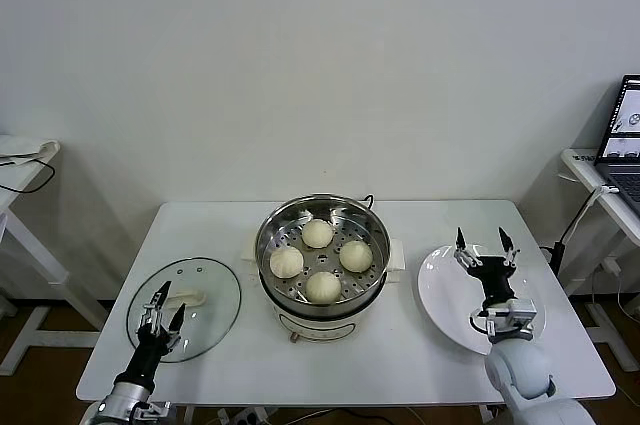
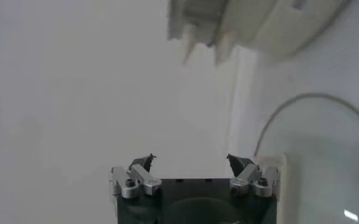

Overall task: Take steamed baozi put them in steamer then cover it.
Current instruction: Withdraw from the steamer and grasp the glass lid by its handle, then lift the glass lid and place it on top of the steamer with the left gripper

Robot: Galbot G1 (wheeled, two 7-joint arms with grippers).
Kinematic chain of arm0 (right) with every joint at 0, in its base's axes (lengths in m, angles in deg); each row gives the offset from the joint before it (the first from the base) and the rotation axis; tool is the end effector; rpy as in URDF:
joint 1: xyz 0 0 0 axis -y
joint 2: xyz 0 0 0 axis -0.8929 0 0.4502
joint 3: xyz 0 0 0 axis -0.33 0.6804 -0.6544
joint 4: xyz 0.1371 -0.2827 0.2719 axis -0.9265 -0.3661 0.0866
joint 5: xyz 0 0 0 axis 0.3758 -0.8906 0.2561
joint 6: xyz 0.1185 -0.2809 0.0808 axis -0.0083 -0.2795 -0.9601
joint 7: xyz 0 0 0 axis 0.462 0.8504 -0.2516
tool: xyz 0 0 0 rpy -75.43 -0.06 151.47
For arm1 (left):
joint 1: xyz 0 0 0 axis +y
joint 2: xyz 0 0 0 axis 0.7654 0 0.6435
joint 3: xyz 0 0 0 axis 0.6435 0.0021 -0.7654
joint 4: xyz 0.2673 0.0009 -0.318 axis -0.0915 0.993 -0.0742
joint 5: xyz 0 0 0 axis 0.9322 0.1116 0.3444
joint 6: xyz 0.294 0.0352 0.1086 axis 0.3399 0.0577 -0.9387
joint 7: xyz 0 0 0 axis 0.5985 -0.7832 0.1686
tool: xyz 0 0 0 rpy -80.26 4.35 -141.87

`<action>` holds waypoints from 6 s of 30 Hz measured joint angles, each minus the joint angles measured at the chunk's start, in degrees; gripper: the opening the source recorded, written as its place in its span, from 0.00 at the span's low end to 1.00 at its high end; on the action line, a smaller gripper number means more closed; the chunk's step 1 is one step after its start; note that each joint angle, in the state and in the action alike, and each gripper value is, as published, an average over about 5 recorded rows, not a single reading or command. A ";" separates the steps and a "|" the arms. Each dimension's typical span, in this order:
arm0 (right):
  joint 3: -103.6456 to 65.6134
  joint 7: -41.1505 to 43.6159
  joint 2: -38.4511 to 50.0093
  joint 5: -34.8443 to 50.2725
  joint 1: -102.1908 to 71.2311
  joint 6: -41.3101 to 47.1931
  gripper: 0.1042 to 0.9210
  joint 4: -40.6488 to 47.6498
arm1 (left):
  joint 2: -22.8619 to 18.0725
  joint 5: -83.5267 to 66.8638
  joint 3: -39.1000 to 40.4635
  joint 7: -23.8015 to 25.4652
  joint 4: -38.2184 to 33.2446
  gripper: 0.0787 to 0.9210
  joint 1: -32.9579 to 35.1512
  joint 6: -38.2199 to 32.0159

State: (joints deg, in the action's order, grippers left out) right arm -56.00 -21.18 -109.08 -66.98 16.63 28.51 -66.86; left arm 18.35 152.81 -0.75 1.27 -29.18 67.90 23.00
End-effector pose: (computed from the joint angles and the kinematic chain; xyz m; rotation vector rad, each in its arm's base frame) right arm 0.2456 -0.1680 -0.4121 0.2090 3.0713 -0.1348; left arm 0.1177 0.1537 -0.4373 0.1606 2.2809 2.1521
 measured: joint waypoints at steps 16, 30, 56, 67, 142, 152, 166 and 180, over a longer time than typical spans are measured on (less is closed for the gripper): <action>-1.96 0.21 -2.75 -1.54 -2.11 -0.93 0.88 0.23 | -1.08 6.03 0.79 -1.18 7.57 0.88 -6.03 1.21; -2.48 0.14 -3.17 -1.89 -2.41 -1.14 0.88 0.01 | -1.27 7.82 1.52 -1.56 12.14 0.88 -10.38 2.59; -2.84 -0.30 -3.39 -2.00 -2.09 -1.49 0.88 -0.84 | -2.08 8.57 2.57 0.54 17.02 0.32 -14.68 5.08; -2.69 -0.34 -3.87 -2.22 -2.21 -1.72 0.88 -1.45 | -2.40 7.21 2.32 0.33 17.37 0.14 -14.96 4.88; -4.92 -0.34 -7.11 -3.04 -0.16 -2.35 0.88 2.03 | -6.37 18.53 49.34 33.23 -10.29 0.14 -37.27 44.04; -4.87 -0.32 -7.21 -3.21 -0.03 -2.39 0.88 2.25 | -6.59 20.19 48.95 33.28 -8.07 0.14 -36.99 43.77; -4.60 -0.32 -7.23 -3.31 0.53 -2.50 0.88 2.60 | -6.92 20.56 48.07 32.70 -5.92 0.14 -36.25 43.27; -4.61 -0.25 -7.33 -3.59 0.82 -2.79 0.88 3.02 | -7.08 20.72 47.91 32.49 -5.21 0.14 -35.70 43.11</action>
State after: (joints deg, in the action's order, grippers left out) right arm -60.61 -21.43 -116.41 -70.57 17.45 25.71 -63.84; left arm 11.27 173.53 47.16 33.76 -34.39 32.20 66.10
